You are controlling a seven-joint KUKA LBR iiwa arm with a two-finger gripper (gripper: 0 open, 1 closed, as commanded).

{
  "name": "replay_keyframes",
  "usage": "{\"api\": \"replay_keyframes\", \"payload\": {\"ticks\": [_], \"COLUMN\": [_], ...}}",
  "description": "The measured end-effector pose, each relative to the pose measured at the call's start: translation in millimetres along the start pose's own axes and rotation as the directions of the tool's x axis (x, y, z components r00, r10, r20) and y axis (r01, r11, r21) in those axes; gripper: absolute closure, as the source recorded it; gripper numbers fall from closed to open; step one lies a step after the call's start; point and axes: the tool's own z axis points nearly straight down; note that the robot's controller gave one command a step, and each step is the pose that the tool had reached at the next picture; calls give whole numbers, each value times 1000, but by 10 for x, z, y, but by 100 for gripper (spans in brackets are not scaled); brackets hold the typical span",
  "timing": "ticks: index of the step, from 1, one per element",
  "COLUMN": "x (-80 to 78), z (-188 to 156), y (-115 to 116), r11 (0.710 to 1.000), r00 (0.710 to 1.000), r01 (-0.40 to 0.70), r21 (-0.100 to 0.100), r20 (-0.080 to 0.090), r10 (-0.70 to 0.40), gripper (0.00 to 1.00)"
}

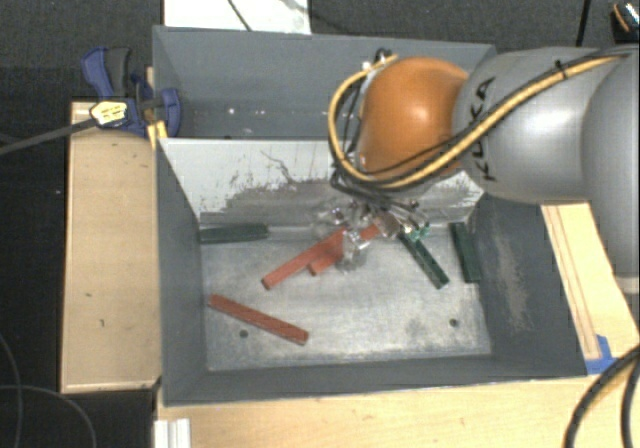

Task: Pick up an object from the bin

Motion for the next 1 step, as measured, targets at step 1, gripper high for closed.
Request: {"api": "replay_keyframes", "payload": {"ticks": [1], "x": [-11], "z": [-136], "y": [-2], "r11": [1000], "r00": [1000], "r01": [-3], "r21": [-1], "r20": [-3], "r10": [3], "gripper": [100]}}
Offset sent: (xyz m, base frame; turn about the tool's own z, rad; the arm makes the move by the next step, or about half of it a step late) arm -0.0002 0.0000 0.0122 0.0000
